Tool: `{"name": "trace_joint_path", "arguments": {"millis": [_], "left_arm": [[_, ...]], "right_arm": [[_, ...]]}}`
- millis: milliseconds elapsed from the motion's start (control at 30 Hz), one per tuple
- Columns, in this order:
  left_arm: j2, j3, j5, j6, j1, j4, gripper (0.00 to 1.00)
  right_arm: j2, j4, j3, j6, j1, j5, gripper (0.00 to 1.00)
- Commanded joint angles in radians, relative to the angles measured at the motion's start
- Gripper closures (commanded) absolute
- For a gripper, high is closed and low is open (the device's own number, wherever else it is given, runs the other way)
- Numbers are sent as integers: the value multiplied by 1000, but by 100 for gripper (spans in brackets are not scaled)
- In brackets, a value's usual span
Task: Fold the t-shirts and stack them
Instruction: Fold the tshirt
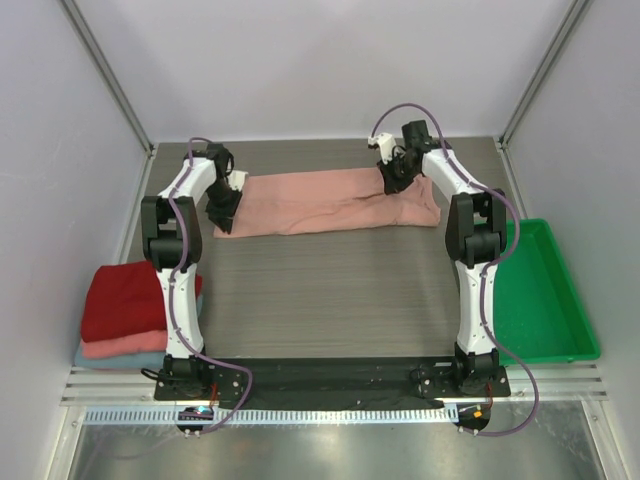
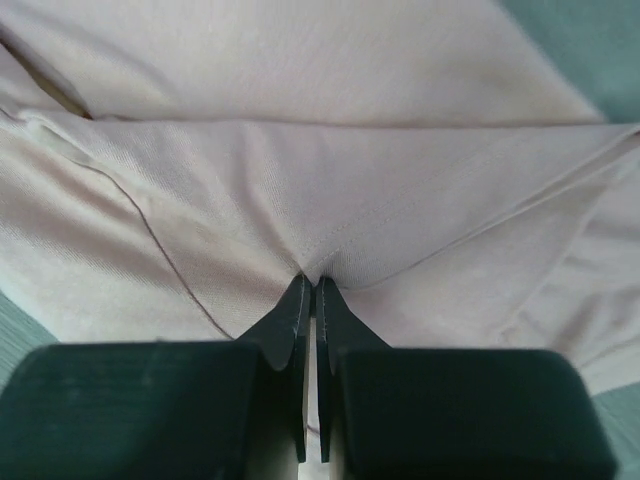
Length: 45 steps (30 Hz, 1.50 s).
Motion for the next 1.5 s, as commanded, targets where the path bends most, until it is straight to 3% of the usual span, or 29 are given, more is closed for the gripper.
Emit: {"name": "trace_joint_path", "arguments": {"millis": [0, 300, 567, 1033, 1100, 1167, 1333, 1467], "left_arm": [[-10, -12, -14, 6, 6, 13, 80], [-25, -13, -24, 11, 6, 8, 80], [-36, -16, -30, 15, 6, 10, 80], [-44, -19, -34, 14, 3, 13, 80], [-45, -21, -34, 14, 3, 13, 80], [-47, -25, -32, 14, 3, 14, 80], [-47, -33, -37, 15, 3, 14, 80], [-48, -24, -40, 15, 1, 11, 80]], "right_arm": [[-38, 19, 110, 5, 3, -22, 95], [120, 13, 384, 34, 55, 4, 91], [62, 2, 260, 14, 61, -4, 93], [64, 10, 280, 16, 57, 11, 93], [69, 10, 292, 14, 61, 7, 91], [81, 13, 334, 22, 73, -13, 77], [94, 54, 447, 112, 124, -53, 74], [45, 57, 388, 94, 155, -21, 71]]}}
